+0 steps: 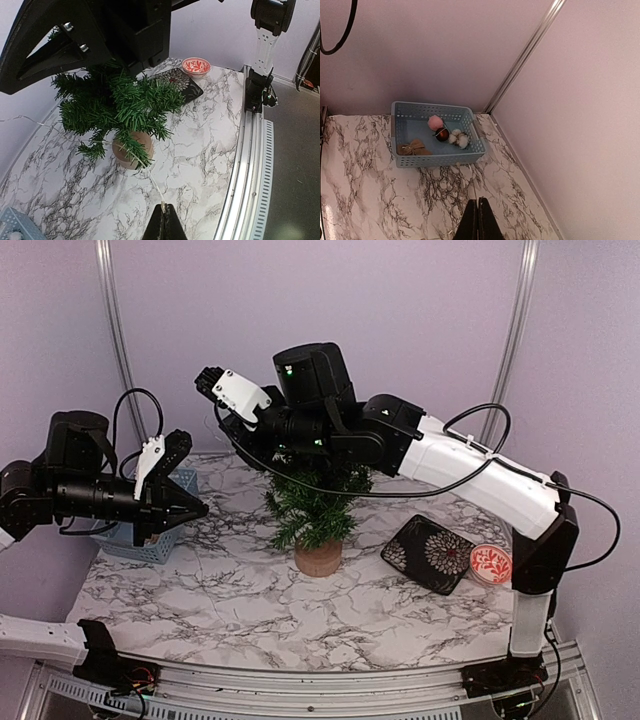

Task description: Decorate the small christmas tree

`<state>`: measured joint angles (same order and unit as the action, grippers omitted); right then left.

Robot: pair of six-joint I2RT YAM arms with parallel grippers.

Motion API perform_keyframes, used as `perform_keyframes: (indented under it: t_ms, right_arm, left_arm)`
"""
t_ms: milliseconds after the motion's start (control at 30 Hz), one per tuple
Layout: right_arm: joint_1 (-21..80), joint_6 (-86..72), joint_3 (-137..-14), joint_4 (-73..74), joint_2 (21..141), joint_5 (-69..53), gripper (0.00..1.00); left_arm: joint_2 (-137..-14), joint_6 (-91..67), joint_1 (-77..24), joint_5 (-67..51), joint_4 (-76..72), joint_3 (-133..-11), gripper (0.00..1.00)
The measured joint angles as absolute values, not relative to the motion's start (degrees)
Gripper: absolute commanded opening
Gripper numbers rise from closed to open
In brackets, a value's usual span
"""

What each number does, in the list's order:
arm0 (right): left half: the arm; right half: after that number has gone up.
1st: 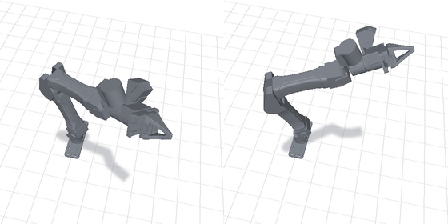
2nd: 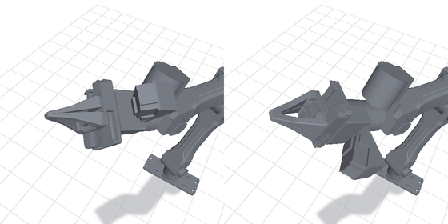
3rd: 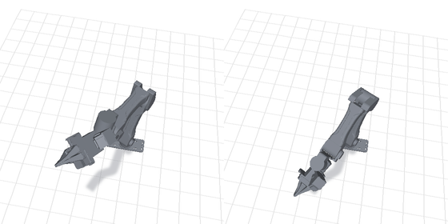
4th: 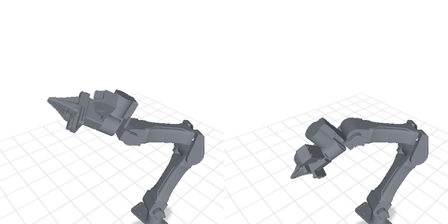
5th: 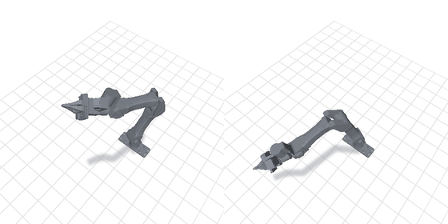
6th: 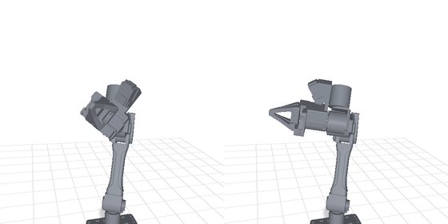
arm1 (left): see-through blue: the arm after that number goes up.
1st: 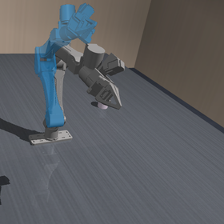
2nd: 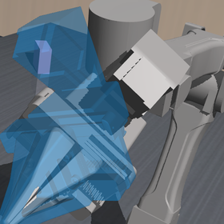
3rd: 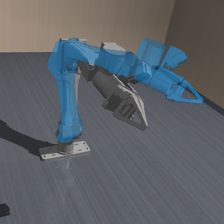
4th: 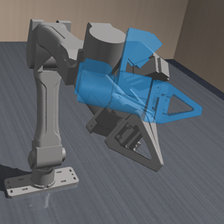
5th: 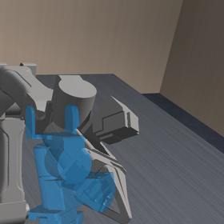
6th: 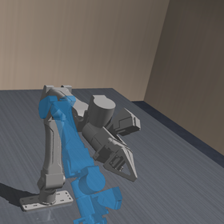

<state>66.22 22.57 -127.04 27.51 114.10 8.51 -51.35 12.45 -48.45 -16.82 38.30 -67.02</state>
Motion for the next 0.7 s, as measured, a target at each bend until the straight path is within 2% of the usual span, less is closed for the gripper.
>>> perform_keyframes:
  t_ms: [100, 367, 700]
  right_arm:
    - [66.22, 21.98, -125.54, 26.98, 112.71, 9.21, 0.0]
    - [66.19, 16.58, -109.12, 20.62, 98.32, 10.63, 0.0]
    - [65.56, 7.25, -93.45, 13.13, 87.2, 13.02, 0.0]
  left_arm:
    - [-51.11, 12.4, -48.38, -14.31, 38.41, -68.07, 0.0]
    - [-51.27, 12.38, -46.5, -5.15, 34.85, -72.49, 0.0]
    - [-62.08, 12.67, -43.03, 1.34, 26.11, -82.59, 0.0]
